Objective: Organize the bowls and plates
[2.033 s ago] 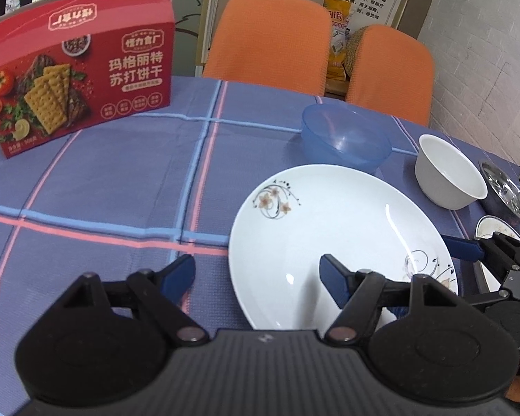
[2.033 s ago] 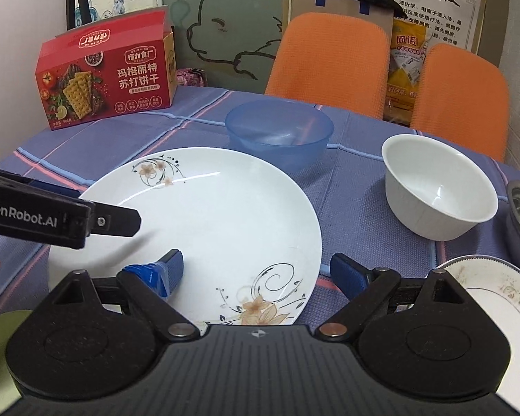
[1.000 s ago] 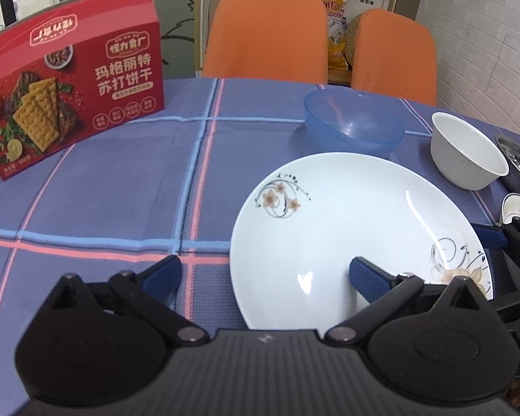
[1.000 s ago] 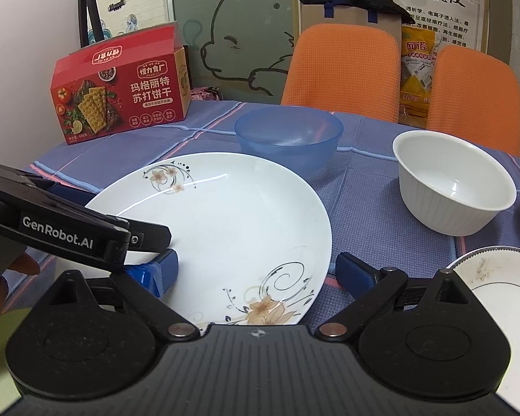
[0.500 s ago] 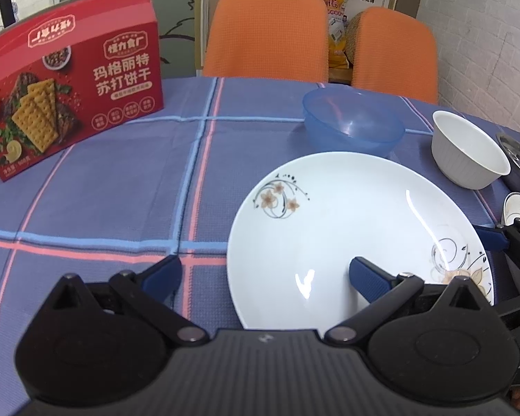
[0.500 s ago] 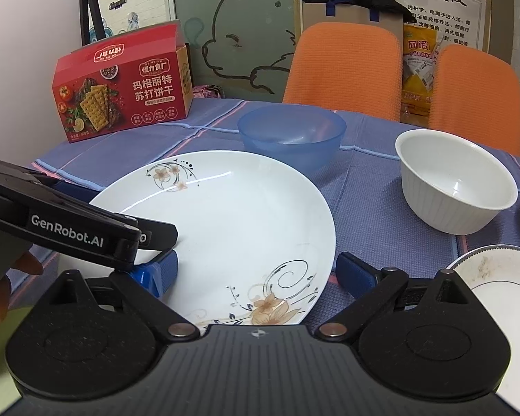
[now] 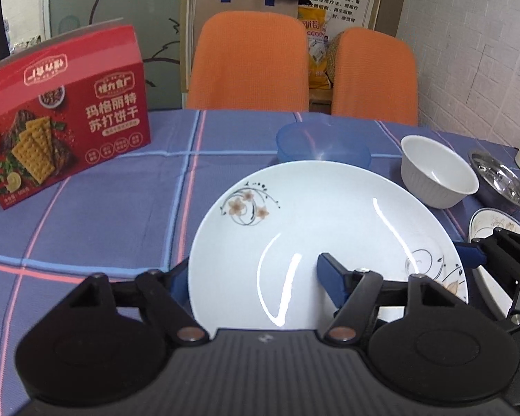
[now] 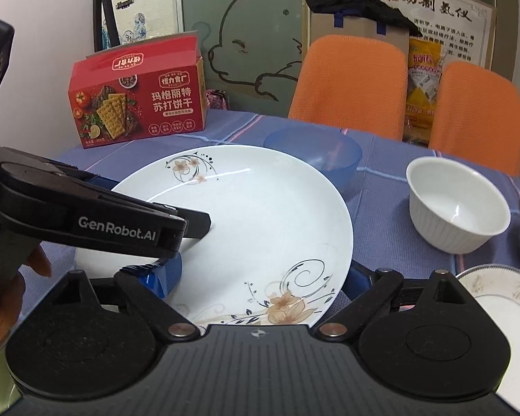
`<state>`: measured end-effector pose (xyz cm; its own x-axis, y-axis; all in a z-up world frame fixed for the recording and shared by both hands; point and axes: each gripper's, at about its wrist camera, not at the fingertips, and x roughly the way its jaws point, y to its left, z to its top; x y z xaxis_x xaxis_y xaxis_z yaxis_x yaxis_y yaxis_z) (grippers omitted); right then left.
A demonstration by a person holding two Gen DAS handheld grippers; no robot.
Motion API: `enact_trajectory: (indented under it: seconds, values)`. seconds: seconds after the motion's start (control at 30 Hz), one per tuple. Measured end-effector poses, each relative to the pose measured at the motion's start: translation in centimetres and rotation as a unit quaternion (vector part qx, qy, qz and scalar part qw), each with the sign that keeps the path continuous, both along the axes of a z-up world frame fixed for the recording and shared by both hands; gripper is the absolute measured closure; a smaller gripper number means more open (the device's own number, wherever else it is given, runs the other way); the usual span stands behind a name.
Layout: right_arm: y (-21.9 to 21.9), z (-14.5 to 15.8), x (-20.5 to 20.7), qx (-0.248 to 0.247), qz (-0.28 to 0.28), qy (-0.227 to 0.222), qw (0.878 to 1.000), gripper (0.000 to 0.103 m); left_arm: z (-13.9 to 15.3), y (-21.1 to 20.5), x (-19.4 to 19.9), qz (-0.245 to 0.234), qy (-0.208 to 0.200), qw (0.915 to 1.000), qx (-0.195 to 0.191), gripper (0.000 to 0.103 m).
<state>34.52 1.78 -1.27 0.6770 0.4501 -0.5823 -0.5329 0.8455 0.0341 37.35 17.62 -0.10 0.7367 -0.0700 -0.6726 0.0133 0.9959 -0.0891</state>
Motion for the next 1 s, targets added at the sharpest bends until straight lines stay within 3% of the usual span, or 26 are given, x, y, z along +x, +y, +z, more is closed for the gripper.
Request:
enact_trajectory:
  seconds: [0.27,0.63,0.8,0.9,1.0]
  values:
    - [-0.4,2.3,-4.9,0.000,0.012,-0.010,1.000,0.020,2.2,0.1,-5.3,0.000,-0.018,0.9998,-0.007,0.035]
    - [-2.1,1.1,-14.2,-0.002,0.008,0.023,1.000,0.020,0.4,-2.5,-15.7,-0.002,0.004,0.9999,-0.013,0.036]
    - [-2.4,-0.2,-15.4,0.002,0.005,0.037,0.999,0.019,-0.7,-3.3,-17.0,-0.004,0.011,0.9999,-0.002,0.036]
    - [-2.0,-0.5,-15.2,-0.009,0.008,0.023,1.000,0.019,-1.3,-2.7,-16.7,-0.001,0.024,0.9994,-0.026,0.034]
    - [-1.9,-1.0,-15.0,-0.019,0.006,0.018,1.000,0.021,-1.1,-2.5,-17.1,0.004,0.006,0.9997,-0.023,0.014]
